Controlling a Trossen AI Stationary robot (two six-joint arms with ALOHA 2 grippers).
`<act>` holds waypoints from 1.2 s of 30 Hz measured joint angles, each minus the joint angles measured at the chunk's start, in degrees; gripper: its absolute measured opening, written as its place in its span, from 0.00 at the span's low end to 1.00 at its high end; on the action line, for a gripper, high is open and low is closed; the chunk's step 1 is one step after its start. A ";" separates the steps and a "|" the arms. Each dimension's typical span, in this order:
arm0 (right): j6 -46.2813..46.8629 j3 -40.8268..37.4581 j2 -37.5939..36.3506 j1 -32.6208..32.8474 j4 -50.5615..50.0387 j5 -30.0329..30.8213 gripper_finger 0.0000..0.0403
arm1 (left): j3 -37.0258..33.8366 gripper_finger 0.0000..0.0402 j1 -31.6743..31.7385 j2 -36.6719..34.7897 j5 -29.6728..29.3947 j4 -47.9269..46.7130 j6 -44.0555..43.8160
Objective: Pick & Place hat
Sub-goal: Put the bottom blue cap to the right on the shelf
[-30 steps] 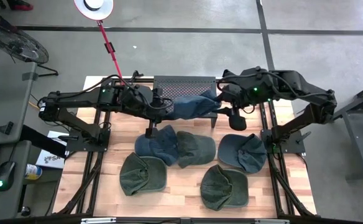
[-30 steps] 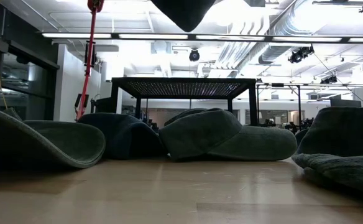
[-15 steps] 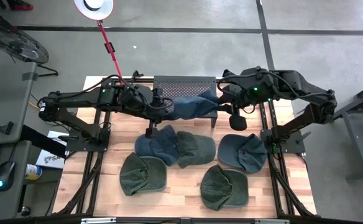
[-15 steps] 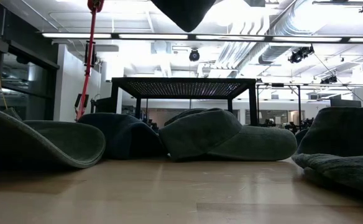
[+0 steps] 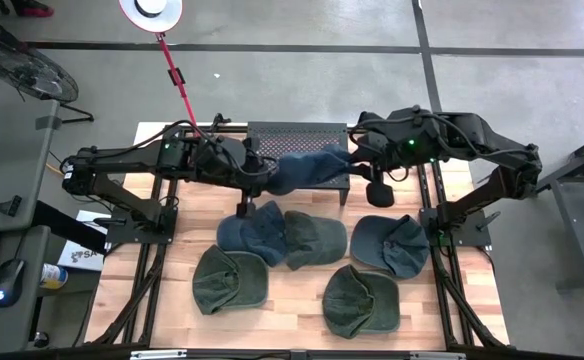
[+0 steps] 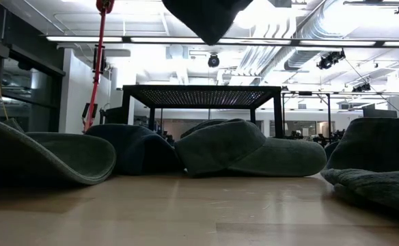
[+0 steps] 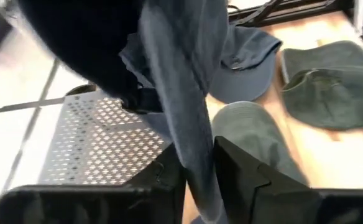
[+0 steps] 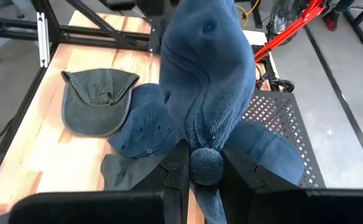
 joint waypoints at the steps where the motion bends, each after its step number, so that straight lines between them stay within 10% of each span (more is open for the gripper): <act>1: 0.00 0.00 0.00 0.00 0.44 0.28 0.12 | -0.01 0.23 0.00 -0.08 -0.35 0.10 0.50; 12: 0.04 0.44 -0.04 -0.77 1.42 2.33 0.12 | -0.04 0.53 0.00 -2.26 -12.18 -0.59 1.26; 36: -4.38 0.55 6.13 -14.68 3.10 -4.19 0.12 | -0.04 0.51 0.00 -13.73 -25.17 -0.40 2.53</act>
